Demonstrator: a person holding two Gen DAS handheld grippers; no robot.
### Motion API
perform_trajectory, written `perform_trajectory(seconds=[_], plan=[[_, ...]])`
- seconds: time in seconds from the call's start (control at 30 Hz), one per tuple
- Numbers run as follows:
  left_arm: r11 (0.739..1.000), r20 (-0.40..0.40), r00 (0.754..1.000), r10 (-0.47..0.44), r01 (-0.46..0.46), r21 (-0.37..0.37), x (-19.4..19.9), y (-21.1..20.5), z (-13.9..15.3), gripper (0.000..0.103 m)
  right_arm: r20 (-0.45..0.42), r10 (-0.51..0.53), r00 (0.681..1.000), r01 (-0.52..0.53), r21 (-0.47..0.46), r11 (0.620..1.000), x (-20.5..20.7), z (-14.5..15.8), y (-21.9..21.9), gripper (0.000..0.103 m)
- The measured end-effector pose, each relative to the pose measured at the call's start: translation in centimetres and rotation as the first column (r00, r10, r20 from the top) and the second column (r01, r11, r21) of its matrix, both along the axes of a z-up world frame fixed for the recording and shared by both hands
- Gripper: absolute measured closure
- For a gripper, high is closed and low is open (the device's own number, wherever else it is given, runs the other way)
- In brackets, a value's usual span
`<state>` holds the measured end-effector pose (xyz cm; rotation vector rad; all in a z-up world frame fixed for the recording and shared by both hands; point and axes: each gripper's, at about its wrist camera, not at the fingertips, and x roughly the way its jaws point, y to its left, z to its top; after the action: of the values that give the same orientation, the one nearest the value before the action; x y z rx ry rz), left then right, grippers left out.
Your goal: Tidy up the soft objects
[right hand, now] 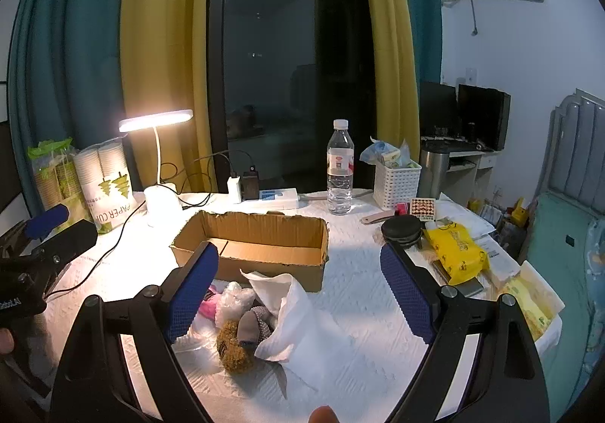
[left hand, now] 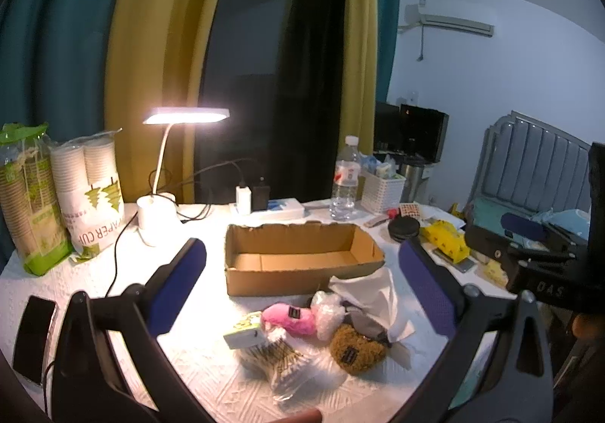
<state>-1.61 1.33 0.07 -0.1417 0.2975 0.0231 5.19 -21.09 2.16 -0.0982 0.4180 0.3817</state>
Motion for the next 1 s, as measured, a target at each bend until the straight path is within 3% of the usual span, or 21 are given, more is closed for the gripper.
perform_trajectory(seconds=[1.0], plan=[[1.0, -0.007, 1.0, -0.019, 0.019, 0.005, -0.31, -0.01, 0.53, 0.0, -0.002, -0.003, 1.0, 0.003, 0.0, 1.0, -0.07, -0.45, -0.04, 0.013]])
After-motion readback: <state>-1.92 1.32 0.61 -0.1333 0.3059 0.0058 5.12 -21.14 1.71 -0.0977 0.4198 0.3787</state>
